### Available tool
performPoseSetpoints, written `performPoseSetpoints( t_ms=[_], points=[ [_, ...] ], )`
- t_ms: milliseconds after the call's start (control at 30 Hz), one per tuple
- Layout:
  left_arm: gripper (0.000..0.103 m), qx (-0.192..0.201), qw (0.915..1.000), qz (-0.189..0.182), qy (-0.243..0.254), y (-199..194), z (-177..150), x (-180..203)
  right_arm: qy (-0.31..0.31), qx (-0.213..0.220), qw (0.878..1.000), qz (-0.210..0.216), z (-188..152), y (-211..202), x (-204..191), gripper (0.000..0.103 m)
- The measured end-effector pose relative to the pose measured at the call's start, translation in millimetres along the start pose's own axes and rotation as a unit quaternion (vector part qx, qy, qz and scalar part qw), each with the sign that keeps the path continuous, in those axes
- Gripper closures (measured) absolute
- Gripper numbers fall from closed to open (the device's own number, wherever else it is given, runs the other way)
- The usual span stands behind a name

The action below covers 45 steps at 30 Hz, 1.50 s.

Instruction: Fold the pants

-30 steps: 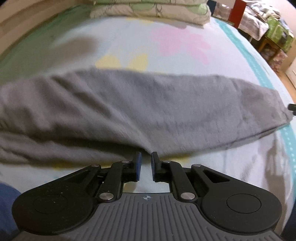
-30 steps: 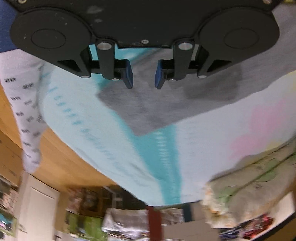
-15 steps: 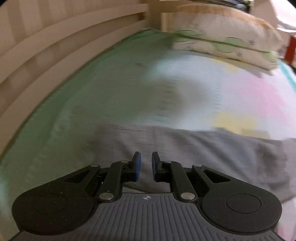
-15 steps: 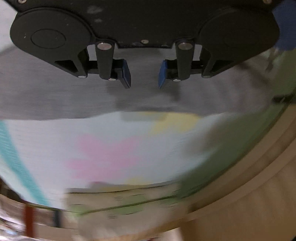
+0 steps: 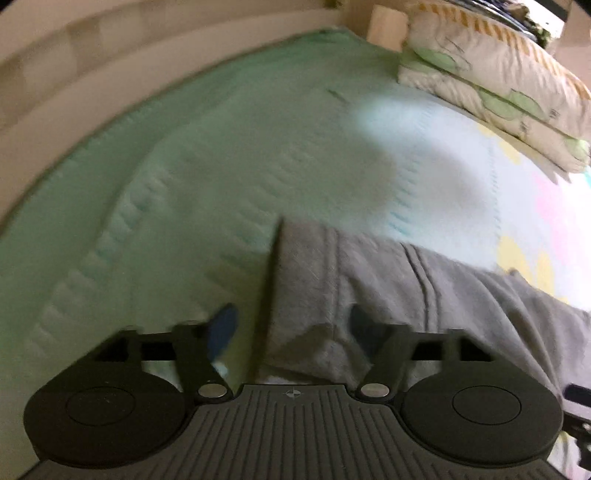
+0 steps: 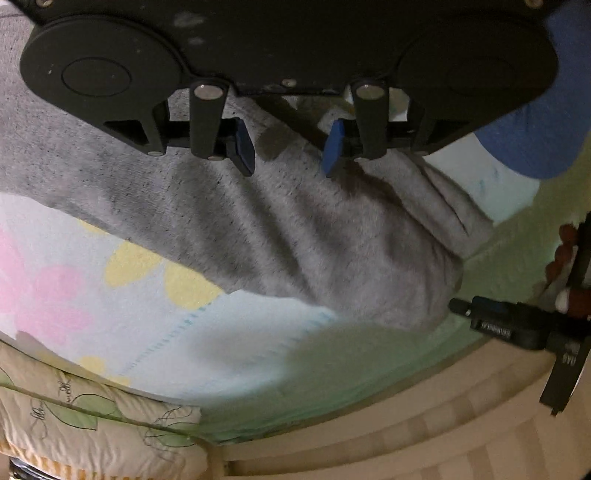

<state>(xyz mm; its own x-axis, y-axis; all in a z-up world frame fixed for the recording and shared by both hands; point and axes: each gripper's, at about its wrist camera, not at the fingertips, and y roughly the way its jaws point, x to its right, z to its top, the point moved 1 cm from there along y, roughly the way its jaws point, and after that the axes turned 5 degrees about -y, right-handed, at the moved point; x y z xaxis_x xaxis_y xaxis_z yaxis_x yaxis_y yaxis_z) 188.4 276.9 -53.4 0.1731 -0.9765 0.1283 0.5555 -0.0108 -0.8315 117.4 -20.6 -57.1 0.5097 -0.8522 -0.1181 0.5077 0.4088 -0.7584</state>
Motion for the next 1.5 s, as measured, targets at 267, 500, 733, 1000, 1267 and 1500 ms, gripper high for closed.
performPoseSetpoints(
  t_ms=[267,500,733,1000,1267,1500],
  points=[
    [0.015,-0.007,0.9988,-0.018,0.046,22.9,-12.1,2.7,-0.036,-0.007,0.999,-0.011,-0.2,4.9,-3.6,0.059],
    [0.021,0.016,0.9963,-0.059,0.061,28.9,1.7,4.9,-0.075,0.004,0.997,-0.015,-6.7,7.4,-11.1,0.058],
    [0.082,0.007,0.9937,-0.027,0.109,31.0,8.0,33.2,-0.103,0.021,0.994,-0.019,-8.1,3.5,-24.8,0.057],
    [0.092,-0.04,0.9963,-0.056,0.052,24.5,29.0,18.2,-0.212,0.045,0.976,-0.031,-13.0,5.3,-49.8,0.052],
    [0.092,-0.07,0.9947,-0.072,0.024,18.3,46.4,13.3,-0.377,0.064,0.923,-0.041,-31.3,28.7,-71.3,0.076],
    [0.092,-0.059,0.9945,-0.08,0.035,-20.9,54.9,7.8,-0.322,0.081,0.943,-0.013,-5.3,4.1,-52.5,0.098]
  ],
)
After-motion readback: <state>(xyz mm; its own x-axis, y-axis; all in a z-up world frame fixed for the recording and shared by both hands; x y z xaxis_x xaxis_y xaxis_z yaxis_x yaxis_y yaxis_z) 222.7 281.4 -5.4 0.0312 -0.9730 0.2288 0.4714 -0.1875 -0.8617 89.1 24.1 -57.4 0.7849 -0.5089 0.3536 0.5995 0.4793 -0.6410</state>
